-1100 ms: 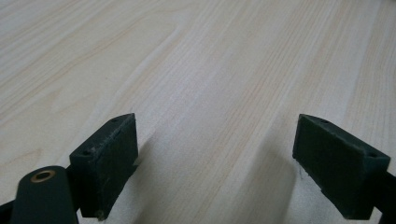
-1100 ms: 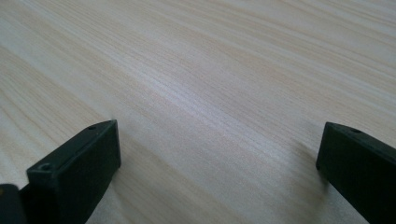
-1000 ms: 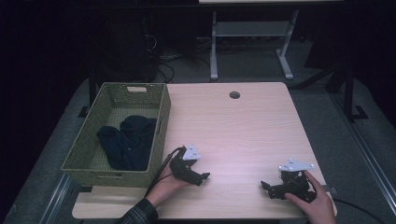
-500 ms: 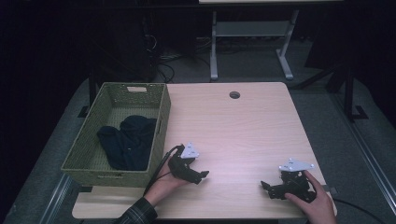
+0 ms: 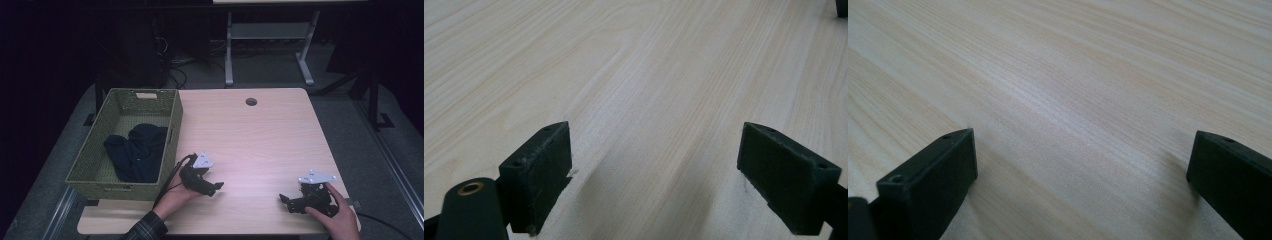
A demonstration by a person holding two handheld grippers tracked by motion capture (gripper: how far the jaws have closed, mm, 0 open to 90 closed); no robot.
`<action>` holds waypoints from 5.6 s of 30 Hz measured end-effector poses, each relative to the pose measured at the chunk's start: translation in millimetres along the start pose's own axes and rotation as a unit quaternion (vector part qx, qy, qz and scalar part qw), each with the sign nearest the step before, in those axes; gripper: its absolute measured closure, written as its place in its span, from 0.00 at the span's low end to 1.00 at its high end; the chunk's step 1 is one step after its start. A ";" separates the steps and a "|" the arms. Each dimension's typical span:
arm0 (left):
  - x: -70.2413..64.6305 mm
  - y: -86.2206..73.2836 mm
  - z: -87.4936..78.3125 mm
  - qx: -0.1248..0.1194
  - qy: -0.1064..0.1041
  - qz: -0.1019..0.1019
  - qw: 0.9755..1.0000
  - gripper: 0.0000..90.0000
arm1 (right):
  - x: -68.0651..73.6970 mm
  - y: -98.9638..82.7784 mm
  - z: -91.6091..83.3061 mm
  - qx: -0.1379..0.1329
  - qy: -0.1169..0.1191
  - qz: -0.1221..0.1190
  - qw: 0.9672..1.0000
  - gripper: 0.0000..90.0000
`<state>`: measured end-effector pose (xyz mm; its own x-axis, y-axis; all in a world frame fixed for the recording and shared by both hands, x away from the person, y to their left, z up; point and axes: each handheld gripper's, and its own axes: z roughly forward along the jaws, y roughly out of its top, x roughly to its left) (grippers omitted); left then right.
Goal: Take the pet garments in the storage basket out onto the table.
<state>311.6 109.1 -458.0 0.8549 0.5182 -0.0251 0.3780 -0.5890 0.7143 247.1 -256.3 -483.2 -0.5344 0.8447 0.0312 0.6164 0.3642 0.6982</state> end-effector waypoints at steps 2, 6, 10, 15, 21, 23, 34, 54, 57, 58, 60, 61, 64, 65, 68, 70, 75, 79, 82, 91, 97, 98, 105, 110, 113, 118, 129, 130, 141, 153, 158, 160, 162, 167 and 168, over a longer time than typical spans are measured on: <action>-0.1 0.3 -0.1 0.001 -0.001 0.000 1.000 0.15 | 0.0 0.0 0.0 0.000 0.000 0.000 1.000 0.00; -0.5 1.3 -1.0 0.002 -0.001 0.002 1.000 0.15 | 0.0 0.0 0.0 0.000 0.000 0.000 1.000 0.00; 0.5 1.8 -1.9 0.000 -0.003 -0.001 1.000 0.15 | 0.0 0.0 0.0 0.000 0.000 0.000 1.000 0.00; 1.4 4.5 -3.5 0.000 -0.004 0.001 1.000 0.15 | 0.0 0.0 0.0 0.000 0.000 0.000 1.000 0.00; 1.7 7.0 -5.6 0.001 -0.002 -0.001 1.000 0.15 | 0.0 0.0 0.0 0.000 0.000 0.000 1.000 0.00; 2.4 7.5 -6.1 0.001 -0.002 -0.001 1.000 0.15 | 0.0 0.0 0.0 0.000 0.000 0.000 1.000 0.00; 3.6 11.9 -10.1 -0.003 -0.005 -0.007 1.000 0.15 | -0.1 0.0 0.0 0.000 0.000 0.000 1.000 0.00; 5.6 21.3 -18.8 -0.012 -0.011 -0.011 1.000 0.15 | -0.1 0.0 0.0 0.000 0.000 0.000 1.000 0.00; 5.5 22.9 -21.0 -0.012 -0.012 -0.010 1.000 0.15 | -0.1 0.1 0.0 0.000 0.000 0.000 1.000 0.00; 5.9 23.7 -22.0 -0.010 -0.013 -0.008 1.000 0.15 | -0.1 0.0 0.0 0.000 0.000 0.000 1.000 0.00; 5.5 24.9 -23.1 -0.012 -0.015 -0.009 1.000 0.15 | -0.1 0.0 0.1 0.000 0.000 0.000 1.000 0.00; 5.4 25.5 -23.7 -0.012 -0.015 -0.008 1.000 0.15 | -0.1 0.0 0.0 0.000 0.000 0.000 1.000 0.00; 5.1 27.1 -24.6 -0.013 -0.017 -0.010 1.000 0.15 | -0.1 0.0 0.0 0.000 0.000 0.000 1.000 0.00; 5.7 27.5 -25.2 -0.011 -0.017 -0.006 1.000 0.15 | -0.1 0.0 0.0 0.000 0.000 0.000 1.000 0.00; 6.1 29.1 -26.3 -0.011 -0.018 -0.004 1.000 0.15 | -0.1 0.0 0.0 0.000 0.000 0.000 1.000 0.00; 6.1 30.0 -26.8 -0.013 -0.020 -0.006 1.000 0.15 | 0.0 0.0 0.0 0.000 0.000 0.000 1.000 0.00; 7.3 33.1 -29.9 -0.012 -0.021 -0.001 1.000 0.15 | 0.0 0.0 0.1 0.000 0.000 0.000 1.000 0.00; 7.5 35.6 -31.8 -0.013 -0.022 0.000 1.000 0.15 | 0.0 0.0 0.0 0.000 0.000 0.000 1.000 0.00; 8.7 38.3 -33.7 -0.016 -0.022 0.002 1.000 0.15 | 0.0 0.0 0.0 0.000 0.000 0.000 1.000 0.00; 12.0 45.8 -37.4 -0.022 -0.021 0.004 1.000 0.15 | -0.1 0.0 0.0 0.000 0.000 0.000 1.000 0.00; 16.2 50.1 -39.1 -0.025 -0.019 0.006 0.999 0.15 | -0.1 0.0 0.1 0.000 0.000 -0.001 1.000 0.00; 16.7 50.7 -39.2 -0.027 -0.018 0.005 0.999 0.15 | -0.1 0.0 0.1 0.000 0.000 -0.001 1.000 0.00; 21.0 54.8 -41.8 -0.035 -0.017 0.001 0.999 0.15 | -0.1 0.0 0.0 0.000 0.000 -0.001 1.000 0.00; 23.5 59.0 -44.2 -0.039 -0.016 0.005 0.999 0.15 | -0.1 0.0 0.1 0.000 0.001 -0.001 1.000 0.00; 25.7 61.1 -46.0 -0.042 -0.017 0.006 0.999 0.15 | -0.1 0.0 0.0 0.000 0.000 -0.001 1.000 0.00; 30.1 65.0 -51.2 -0.042 -0.013 0.008 0.999 0.16 | -0.1 0.0 0.0 0.000 0.000 0.000 1.000 0.00; 39.6 70.7 -65.2 -0.050 -0.009 0.006 0.999 0.15 | -0.2 0.0 0.0 0.000 0.000 -0.001 1.000 0.00; 40.3 70.8 -66.9 -0.050 -0.009 0.004 0.999 0.15 | -0.1 0.0 0.0 0.000 0.000 0.000 1.000 0.00; 54.0 66.6 -86.8 -0.056 -0.005 -0.010 0.998 0.15 | -0.3 0.0 0.0 0.000 0.001 -0.001 1.000 0.00; 62.3 60.6 -99.8 -0.052 -0.002 -0.016 0.998 0.16 | -0.4 -0.1 0.0 0.000 0.002 -0.002 1.000 0.00; 64.6 58.8 -103.9 -0.051 -0.002 -0.018 0.999 0.16 | -0.5 0.0 -0.1 0.000 0.002 -0.002 1.000 0.00; 66.2 58.0 -106.3 -0.049 0.000 -0.018 0.999 0.16 | -0.5 0.0 -0.1 0.000 0.002 -0.002 1.000 0.00; 67.5 56.8 -107.9 -0.049 0.002 -0.020 0.999 0.16 | -0.5 0.0 -0.1 0.000 0.002 -0.002 1.000 0.00; 71.2 54.0 -112.8 -0.051 0.006 -0.026 0.998 0.16 | -0.5 -0.1 0.0 0.000 0.002 -0.002 1.000 0.00; 71.9 53.7 -113.9 -0.052 0.007 -0.026 0.998 0.16 | -0.5 0.0 -0.1 0.000 0.002 -0.002 1.000 0.00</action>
<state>352.8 185.3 -341.8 0.8297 0.5555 -0.0551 0.3826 -0.4940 0.7807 247.3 -256.7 -483.2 -0.5394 0.8415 0.0309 0.6143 0.3681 0.6979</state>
